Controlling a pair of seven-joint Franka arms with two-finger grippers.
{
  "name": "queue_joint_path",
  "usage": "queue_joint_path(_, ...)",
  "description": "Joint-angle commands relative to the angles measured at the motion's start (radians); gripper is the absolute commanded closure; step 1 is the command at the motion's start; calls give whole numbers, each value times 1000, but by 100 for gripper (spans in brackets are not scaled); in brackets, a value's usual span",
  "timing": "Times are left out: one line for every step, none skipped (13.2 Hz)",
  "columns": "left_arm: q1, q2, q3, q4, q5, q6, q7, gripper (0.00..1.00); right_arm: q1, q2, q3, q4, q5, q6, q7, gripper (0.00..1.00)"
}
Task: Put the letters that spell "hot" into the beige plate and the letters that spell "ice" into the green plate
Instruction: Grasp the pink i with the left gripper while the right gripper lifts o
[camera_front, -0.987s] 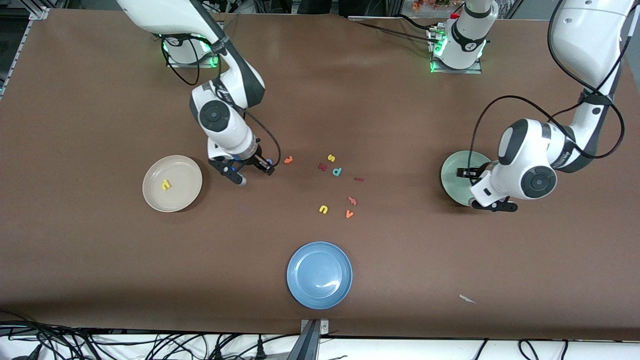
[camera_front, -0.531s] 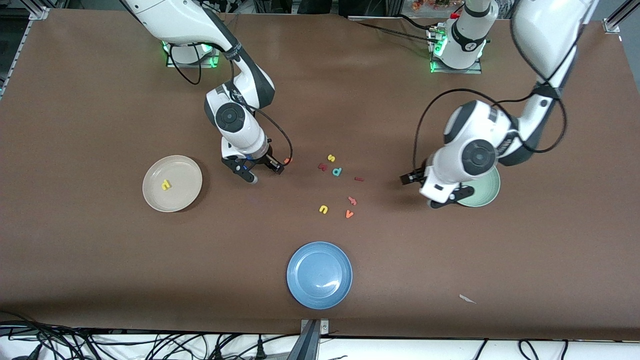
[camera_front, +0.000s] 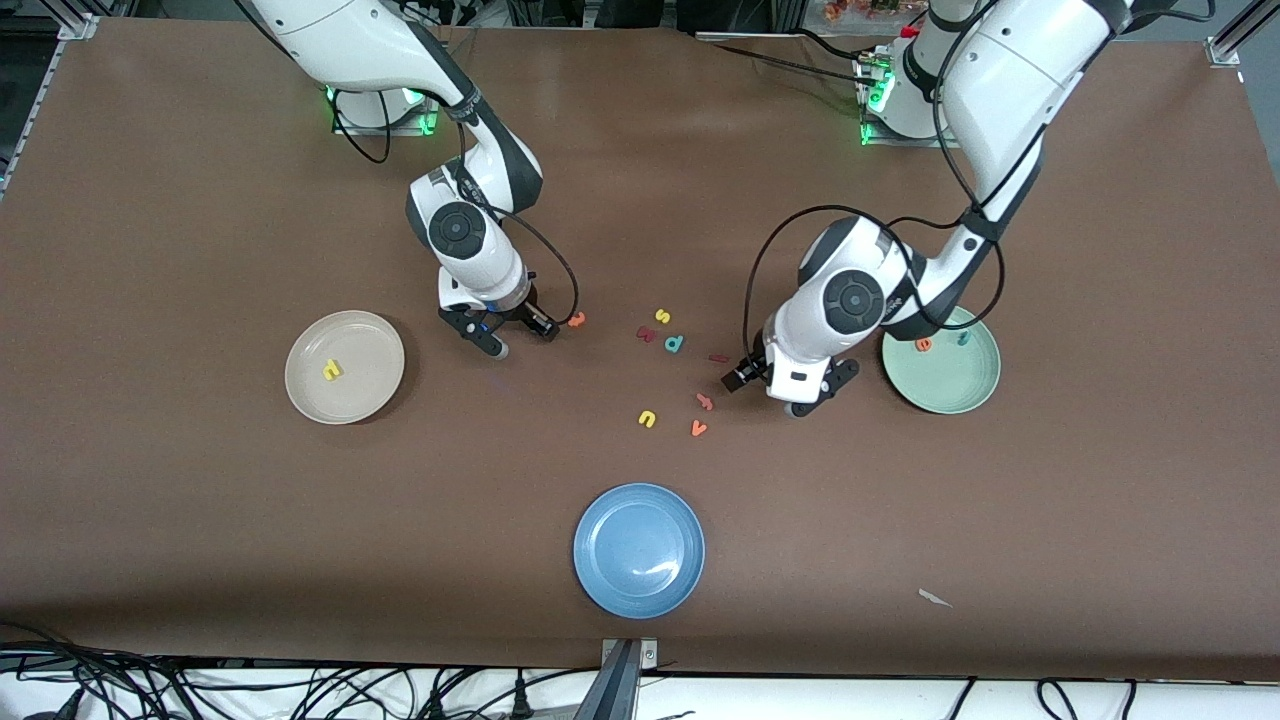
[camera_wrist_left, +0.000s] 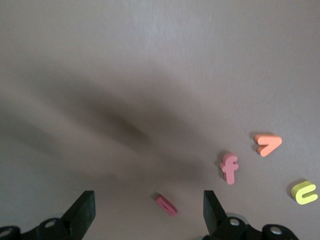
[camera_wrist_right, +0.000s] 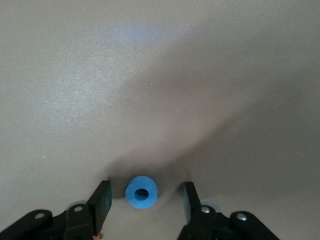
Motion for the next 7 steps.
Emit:
queue_joint_path(-127,29,74,17,24,39,-92,6,9,-26,-8,-55,-18,54,6,34)
queue_joint_path(-183,34,116,19,43,41,-130,6,7,-23,-8,-55,-18,57,9,36)
queue_joint_path(-223,38,148,22,49,41,-144,6,9,-23,-8,-55,-18,57,10,40)
queue_joint_path(-237,52,157,39,50,41,-145,7,9,-21,-8,-55,-18,58,12,45)
queue_joint_path(-239,63,157,54,49,41,-146,12,7,-21,-8,-54,-18,58,12,51)
queue_joint_path(-244,72,157,65,49,41,-148,19,7,-21,-8,-54,-18,61,12,56)
queue_joint_path(-251,75,157,66,49,41,-158,29,7,-20,-8,-54,-18,66,12,59)
